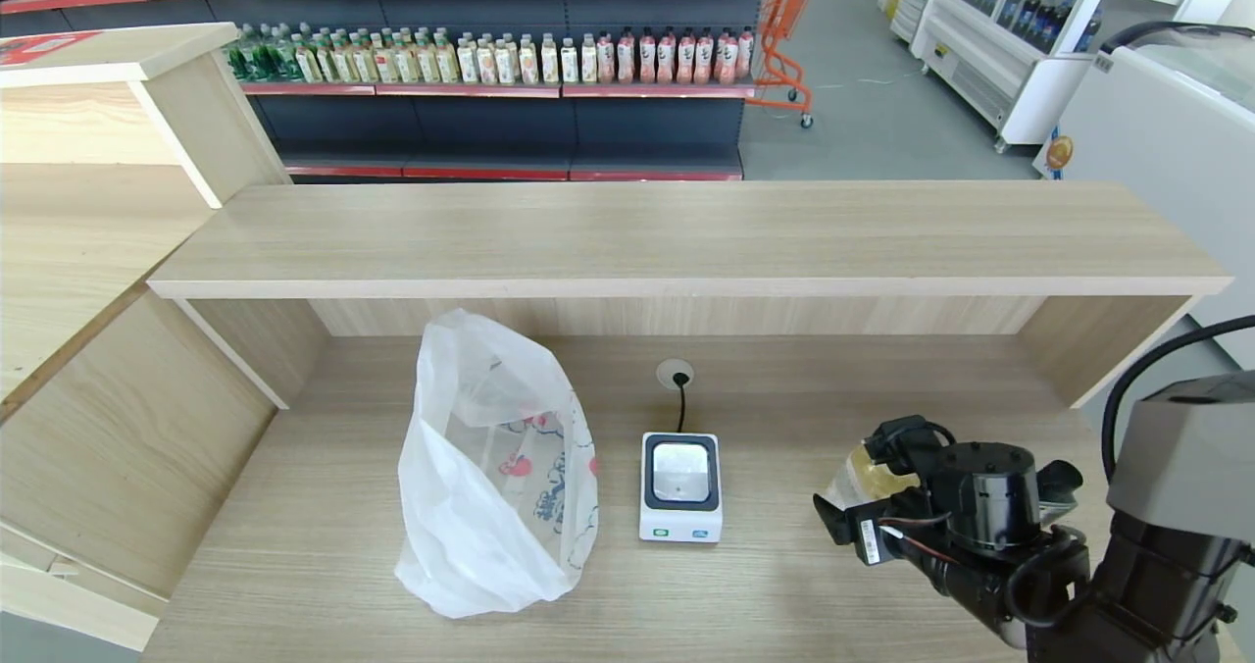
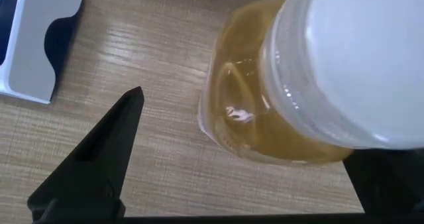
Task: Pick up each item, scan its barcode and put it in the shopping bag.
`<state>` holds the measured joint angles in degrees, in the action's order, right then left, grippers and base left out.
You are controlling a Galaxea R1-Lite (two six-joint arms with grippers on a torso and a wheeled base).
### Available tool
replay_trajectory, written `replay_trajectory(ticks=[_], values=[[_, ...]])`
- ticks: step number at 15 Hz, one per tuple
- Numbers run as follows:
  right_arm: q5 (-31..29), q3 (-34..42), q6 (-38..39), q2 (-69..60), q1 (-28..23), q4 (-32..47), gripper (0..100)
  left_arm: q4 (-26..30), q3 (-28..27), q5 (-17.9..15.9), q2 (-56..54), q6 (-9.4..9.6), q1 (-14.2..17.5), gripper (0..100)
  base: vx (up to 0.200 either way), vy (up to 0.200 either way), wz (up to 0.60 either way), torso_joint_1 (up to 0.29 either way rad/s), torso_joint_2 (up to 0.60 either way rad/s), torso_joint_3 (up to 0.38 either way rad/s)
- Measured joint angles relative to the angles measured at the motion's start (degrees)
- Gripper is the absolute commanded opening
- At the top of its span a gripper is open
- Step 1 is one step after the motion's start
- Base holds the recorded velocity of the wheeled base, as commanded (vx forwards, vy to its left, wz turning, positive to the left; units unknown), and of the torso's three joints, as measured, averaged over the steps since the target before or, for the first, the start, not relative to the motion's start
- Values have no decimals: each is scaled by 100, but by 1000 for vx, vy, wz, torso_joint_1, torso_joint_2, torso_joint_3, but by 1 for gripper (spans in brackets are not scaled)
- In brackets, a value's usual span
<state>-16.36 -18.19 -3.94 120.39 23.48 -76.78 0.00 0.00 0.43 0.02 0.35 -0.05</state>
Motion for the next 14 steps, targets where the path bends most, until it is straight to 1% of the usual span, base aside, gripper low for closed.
replay_trajectory(ticks=[5, 10, 11, 14], values=[[29, -228, 0, 419, 80, -389, 100, 0, 0, 0, 0, -2, 0, 100, 0, 0, 0, 0, 0, 0], [49, -614, 11, 684, 223, -416, 100, 0, 0, 0, 0, -2, 0, 100, 0, 0, 0, 0, 0, 0], [68, -658, 11, 701, 245, -418, 0, 0, 0, 0, 0, -2, 0, 100, 0, 0, 0, 0, 0, 0], [79, -772, -68, 734, 267, -416, 0, 0, 0, 0, 0, -2, -2, 100, 0, 0, 0, 0, 0, 0]])
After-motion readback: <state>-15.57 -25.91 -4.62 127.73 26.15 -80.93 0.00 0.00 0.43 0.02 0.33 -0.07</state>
